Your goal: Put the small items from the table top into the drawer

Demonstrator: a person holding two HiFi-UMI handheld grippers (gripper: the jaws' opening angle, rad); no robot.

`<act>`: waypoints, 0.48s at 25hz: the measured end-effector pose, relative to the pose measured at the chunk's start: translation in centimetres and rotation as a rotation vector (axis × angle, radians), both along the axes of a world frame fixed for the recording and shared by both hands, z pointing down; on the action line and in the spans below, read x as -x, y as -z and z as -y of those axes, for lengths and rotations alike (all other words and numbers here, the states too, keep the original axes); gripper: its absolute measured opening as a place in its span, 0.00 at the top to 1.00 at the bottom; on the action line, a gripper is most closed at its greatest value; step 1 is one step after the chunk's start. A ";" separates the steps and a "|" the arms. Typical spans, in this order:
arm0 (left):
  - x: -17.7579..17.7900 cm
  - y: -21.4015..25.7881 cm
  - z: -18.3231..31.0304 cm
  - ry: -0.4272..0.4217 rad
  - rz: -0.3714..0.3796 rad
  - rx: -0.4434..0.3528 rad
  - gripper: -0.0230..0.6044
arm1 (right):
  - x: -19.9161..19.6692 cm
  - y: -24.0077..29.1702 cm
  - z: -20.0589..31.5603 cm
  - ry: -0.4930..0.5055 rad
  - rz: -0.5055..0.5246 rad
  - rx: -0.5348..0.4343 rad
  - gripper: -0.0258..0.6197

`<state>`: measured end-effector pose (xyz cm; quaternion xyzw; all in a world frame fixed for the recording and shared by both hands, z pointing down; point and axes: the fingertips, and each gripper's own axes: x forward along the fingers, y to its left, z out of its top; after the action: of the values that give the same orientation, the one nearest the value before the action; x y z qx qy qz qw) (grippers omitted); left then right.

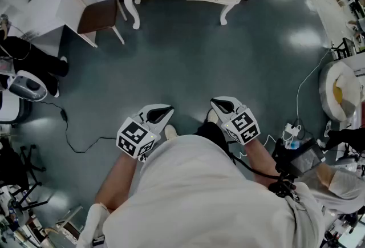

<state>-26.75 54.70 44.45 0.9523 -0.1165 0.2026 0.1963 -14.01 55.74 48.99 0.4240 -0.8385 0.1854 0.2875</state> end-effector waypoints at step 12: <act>-1.2 -0.8 5.0 -0.063 -0.020 0.015 0.96 | -0.4 -0.8 4.1 -0.055 0.010 0.026 0.96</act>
<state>-25.60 49.75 45.23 0.9560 -0.0828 0.2000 0.1982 -13.65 51.60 49.83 0.4423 -0.8254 0.2063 0.2836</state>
